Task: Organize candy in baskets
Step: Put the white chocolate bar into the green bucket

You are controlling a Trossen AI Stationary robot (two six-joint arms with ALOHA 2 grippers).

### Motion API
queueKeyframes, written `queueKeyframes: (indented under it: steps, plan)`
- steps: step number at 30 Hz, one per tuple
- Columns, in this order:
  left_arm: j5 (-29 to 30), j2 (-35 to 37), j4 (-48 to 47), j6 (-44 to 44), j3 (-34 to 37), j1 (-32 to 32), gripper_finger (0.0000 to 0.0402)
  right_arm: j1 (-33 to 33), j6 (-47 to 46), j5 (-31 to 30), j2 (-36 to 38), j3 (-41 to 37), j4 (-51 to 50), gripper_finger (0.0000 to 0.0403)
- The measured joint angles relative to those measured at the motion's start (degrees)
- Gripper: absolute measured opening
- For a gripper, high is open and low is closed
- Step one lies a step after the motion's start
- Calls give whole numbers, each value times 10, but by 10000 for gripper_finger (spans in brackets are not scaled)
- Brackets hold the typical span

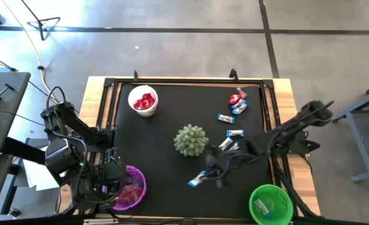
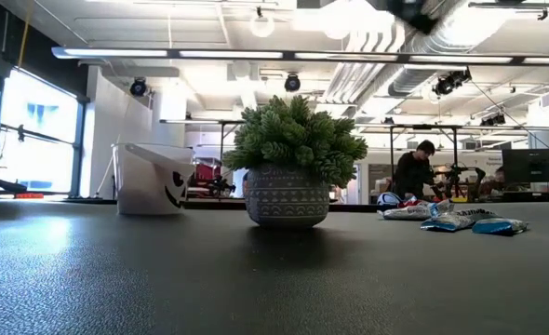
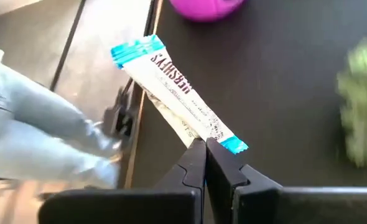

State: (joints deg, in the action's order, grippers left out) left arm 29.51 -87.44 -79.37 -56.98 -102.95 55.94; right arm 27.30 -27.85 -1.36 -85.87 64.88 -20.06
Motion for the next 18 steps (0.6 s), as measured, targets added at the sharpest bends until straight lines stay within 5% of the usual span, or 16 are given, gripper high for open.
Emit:
queueKeyframes:
  steps: [9, 18]
  plan:
    - [27, 0, 1, 1, 0, -14, 101, 97, -241, 3, 157, 0, -163, 0]
    - [90, 0, 82, 32, 0, -78, 101, 218, -464, 71, 206, 0, -340, 0]
